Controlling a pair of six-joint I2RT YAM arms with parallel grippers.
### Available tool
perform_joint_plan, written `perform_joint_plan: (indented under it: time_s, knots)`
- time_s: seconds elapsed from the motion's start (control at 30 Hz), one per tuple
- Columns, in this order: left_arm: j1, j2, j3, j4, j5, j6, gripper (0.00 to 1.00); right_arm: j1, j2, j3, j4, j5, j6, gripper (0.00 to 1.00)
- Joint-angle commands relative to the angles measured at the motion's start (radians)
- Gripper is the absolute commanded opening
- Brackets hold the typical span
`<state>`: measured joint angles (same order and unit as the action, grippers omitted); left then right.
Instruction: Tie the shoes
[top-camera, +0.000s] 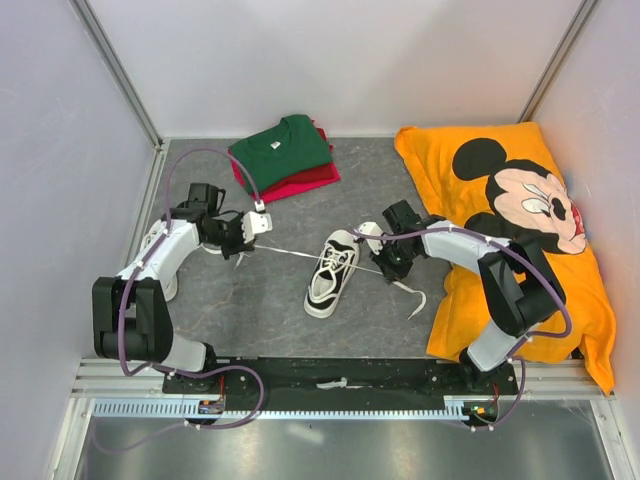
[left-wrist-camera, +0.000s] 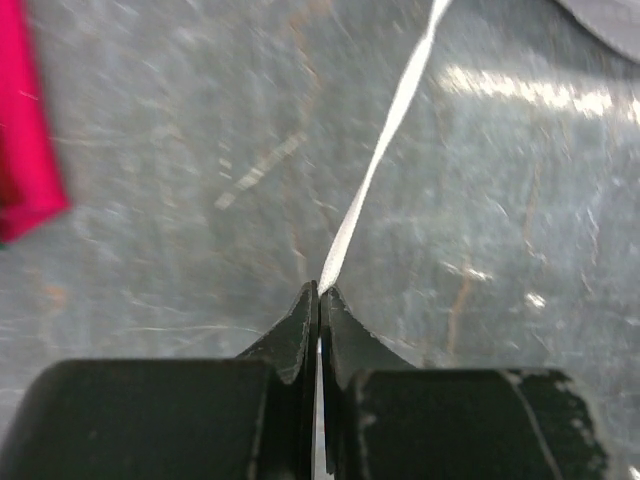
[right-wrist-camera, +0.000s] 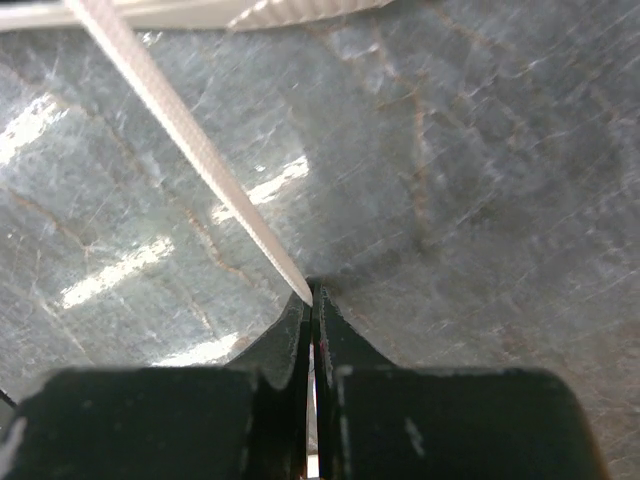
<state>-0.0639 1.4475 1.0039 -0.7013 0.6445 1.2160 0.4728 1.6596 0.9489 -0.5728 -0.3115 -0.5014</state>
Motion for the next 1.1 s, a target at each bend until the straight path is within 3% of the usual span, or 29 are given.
perform_joint_plan:
  time_s: [0.0, 0.23, 0.7, 0.9, 1.07]
  knots:
    - [0.013, -0.013, -0.062, -0.030, -0.057, 0.096, 0.02, -0.013, 0.087, 0.068, 0.010, 0.081, 0.004, 0.00]
    - [-0.005, -0.108, -0.181, -0.056, -0.010, 0.119, 0.01, -0.011, 0.255, 0.250, 0.030, 0.043, 0.070, 0.00]
    - [-0.048, -0.134, -0.177, -0.064, 0.110, -0.062, 0.01, 0.116, 0.434, 0.482, 0.044, -0.024, 0.169, 0.00]
    - [-0.045, -0.125, -0.182, 0.016, 0.041, -0.162, 0.01, 0.106, 0.379, 0.453, 0.007, 0.025, 0.141, 0.00]
    - [-0.030, -0.052, -0.153, 0.049, -0.058, -0.130, 0.02, 0.038, 0.270, 0.335, -0.059, 0.060, 0.051, 0.00]
